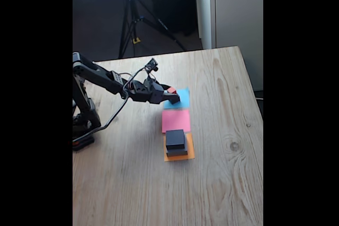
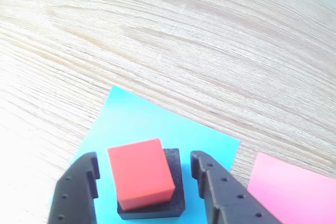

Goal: Tower of hanoi

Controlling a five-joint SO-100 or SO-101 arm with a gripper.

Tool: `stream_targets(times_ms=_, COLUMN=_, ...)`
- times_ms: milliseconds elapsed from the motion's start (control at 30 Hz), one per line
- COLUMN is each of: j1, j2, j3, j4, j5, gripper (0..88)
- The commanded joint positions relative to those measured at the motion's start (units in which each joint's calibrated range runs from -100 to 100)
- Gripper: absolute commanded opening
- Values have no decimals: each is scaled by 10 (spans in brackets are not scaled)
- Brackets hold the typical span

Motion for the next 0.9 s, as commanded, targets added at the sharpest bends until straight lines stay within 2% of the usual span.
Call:
stream_targets(times_ms=0, j1=9, j2=-4, j3=3, j4=-21, j5=7, gripper=262)
stream_targets(times_ms=100, j1=11, j2=-10, j3=7, j4=-31, j5=7, gripper=268)
stream_targets(times_ms=200, j1=11, j2=-24, j3=7, j4=-35, j5=-30, gripper=265)
stream_targets(times_ms=433, j1=-6, j2=-76, j3=23, j4=-29, j5=-63, gripper=282)
stream_targets(times_ms=533, j1=-8, j2=-123, j3=8, j4=34, j5=-85, gripper=278)
stream_targets(times_ms=600, j1=-12, j2=-165, j3=-25, j4=114, j5=-115, gripper=267)
stream_targets(times_ms=733, j1=-25, j2=-253, j3=-152, j4=339, j5=-209, gripper=227)
stream_targets(times_ms=800, j1=-29, j2=-293, j3=-242, j4=480, j5=-257, gripper=168)
stream_targets(times_ms=867, j1=-32, j2=-325, j3=-329, j4=611, j5=-274, gripper=101)
